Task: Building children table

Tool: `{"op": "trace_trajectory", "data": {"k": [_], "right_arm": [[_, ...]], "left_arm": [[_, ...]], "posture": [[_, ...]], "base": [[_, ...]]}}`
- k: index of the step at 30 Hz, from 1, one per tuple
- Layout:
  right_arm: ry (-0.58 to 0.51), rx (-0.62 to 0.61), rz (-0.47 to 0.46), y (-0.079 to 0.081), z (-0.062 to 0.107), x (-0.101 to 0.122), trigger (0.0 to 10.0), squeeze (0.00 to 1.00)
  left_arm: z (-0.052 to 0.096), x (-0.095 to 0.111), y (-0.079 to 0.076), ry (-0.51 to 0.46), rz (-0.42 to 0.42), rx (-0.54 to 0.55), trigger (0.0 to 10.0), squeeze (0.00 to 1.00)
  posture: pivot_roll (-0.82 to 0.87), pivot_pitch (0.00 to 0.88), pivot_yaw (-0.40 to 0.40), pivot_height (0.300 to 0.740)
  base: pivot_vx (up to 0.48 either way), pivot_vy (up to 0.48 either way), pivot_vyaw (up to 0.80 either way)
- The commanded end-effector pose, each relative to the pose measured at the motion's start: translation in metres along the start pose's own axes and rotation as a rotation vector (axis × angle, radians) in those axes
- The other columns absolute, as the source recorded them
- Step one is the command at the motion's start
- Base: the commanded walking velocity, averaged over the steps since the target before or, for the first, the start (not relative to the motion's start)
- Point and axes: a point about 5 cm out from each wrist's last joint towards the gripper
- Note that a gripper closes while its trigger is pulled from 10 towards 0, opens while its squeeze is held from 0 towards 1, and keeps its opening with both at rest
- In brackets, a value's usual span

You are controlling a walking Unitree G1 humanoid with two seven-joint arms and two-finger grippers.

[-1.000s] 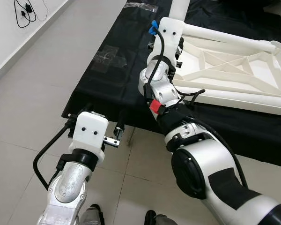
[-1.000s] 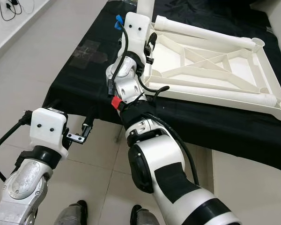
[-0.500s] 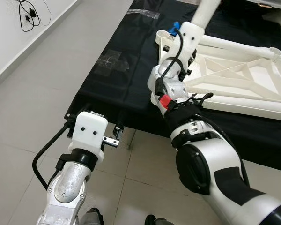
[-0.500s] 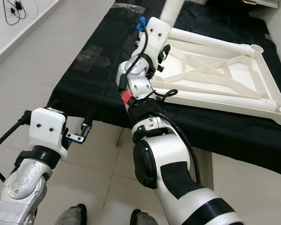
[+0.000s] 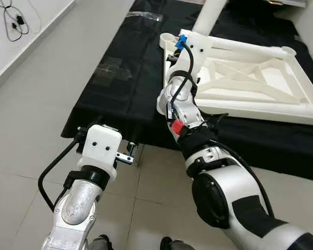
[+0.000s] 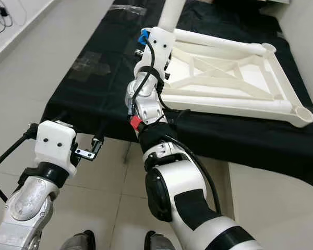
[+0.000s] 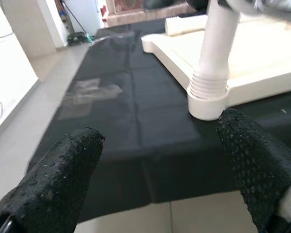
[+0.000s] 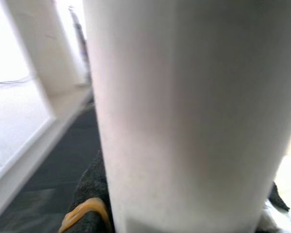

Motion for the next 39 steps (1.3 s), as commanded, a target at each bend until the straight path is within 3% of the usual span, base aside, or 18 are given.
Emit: {"op": "trace_trajectory", "data": {"k": [1, 2, 3, 4, 6, 8, 12, 13, 23, 34, 39], "right_arm": [[-0.038, 0.166, -0.067, 0.011, 0.003, 0.012, 10.0, 0.00], [-0.038, 0.166, -0.067, 0.011, 0.003, 0.012, 10.0, 0.00], [-0.032, 0.269, -0.099, 0.014, 0.006, 0.017, 10.0, 0.00], [-0.022, 0.333, -0.117, 0.016, 0.009, 0.019, 10.0, 0.00], [-0.022, 0.333, -0.117, 0.016, 0.009, 0.019, 10.0, 0.00], [0.029, 0.471, -0.156, 0.012, 0.019, 0.016, 10.0, 0.00], [0.088, 0.608, -0.206, 0.007, 0.032, 0.010, 10.0, 0.00], [0.116, 0.686, -0.217, 0.006, 0.040, 0.007, 10.0, 0.00], [0.205, 0.890, -0.243, 0.004, 0.068, -0.002, 10.0, 0.00], [0.283, 0.993, -0.263, 0.001, 0.084, -0.002, 10.0, 0.00], [0.299, 1.021, -0.265, 0.002, 0.089, -0.001, 10.0, 0.00]], "left_arm": [[0.000, -0.005, -0.002, 0.017, 0.014, -0.025, 10.0, 0.00], [0.000, -0.005, -0.002, 0.017, 0.014, -0.025, 10.0, 0.00], [-0.001, -0.006, -0.002, 0.024, 0.045, -0.032, 10.0, 1.00], [-0.002, -0.007, -0.003, 0.028, 0.067, -0.036, 10.0, 1.00], [-0.002, -0.007, -0.003, 0.028, 0.067, -0.036, 10.0, 1.00], [-0.004, -0.009, -0.004, 0.038, 0.077, -0.069, 10.0, 1.00], [-0.008, -0.011, -0.007, 0.047, 0.069, -0.133, 10.0, 1.00], [-0.010, -0.011, -0.009, 0.048, 0.073, -0.184, 10.0, 0.00], [-0.019, -0.022, 0.000, 0.076, 0.020, -0.330, 10.0, 0.00], [-0.022, -0.035, 0.014, 0.132, -0.096, -0.330, 10.0, 0.00], [-0.023, -0.039, 0.023, 0.144, -0.108, -0.322, 10.0, 0.00]], "posture": [[0.14, 0.256, -0.082, 0.740], [0.14, 0.256, -0.082, 0.740], [0.14, 0.249, -0.077, 0.740], [0.14, 0.249, -0.077, 0.740], [0.14, 0.249, -0.077, 0.740], [0.13, 0.228, -0.069, 0.740], [0.13, 0.220, -0.062, 0.740], [0.13, 0.211, -0.055, 0.740], [0.14, 0.176, -0.035, 0.740], [0.14, 0.159, -0.032, 0.740], [0.14, 0.157, -0.029, 0.740]], "base": [[0.000, 0.000, 0.00], [0.000, 0.000, 0.00], [0.000, 0.000, 0.00], [0.000, 0.000, 0.00], [0.000, 0.000, 0.00], [0.000, 0.000, 0.00], [0.000, 0.000, 0.00], [0.000, 0.000, 0.00], [0.000, 0.000, 0.00], [0.000, 0.000, 0.00], [0.000, 0.000, 0.00]]}}
Point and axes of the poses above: a point about 5 cm out from each wrist's last joint towards the gripper, its own z axis pointing back from the gripper into the wrist, its own x axis along the axis of the wrist's last joint, y = z × x, and after that the axes turned 5 degrees about -z, right-handed
